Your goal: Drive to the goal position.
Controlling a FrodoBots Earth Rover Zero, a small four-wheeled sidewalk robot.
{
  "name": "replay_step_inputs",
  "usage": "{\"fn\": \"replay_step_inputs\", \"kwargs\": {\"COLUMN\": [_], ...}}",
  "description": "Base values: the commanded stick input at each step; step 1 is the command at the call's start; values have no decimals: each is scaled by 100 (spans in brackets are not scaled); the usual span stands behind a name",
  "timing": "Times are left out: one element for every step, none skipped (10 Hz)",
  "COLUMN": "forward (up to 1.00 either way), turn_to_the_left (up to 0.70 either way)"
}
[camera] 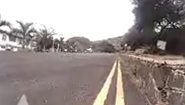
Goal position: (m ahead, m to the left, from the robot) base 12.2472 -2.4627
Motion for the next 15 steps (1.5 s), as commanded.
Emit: {"fn": "replay_step_inputs", "kwargs": {"forward": [50,50,50,50,50,50,50,50,50,50,50,50,50,50,50], "turn_to_the_left": [0,0,0,0,0,0,0,0,0,0,0,0,0,0,0]}}
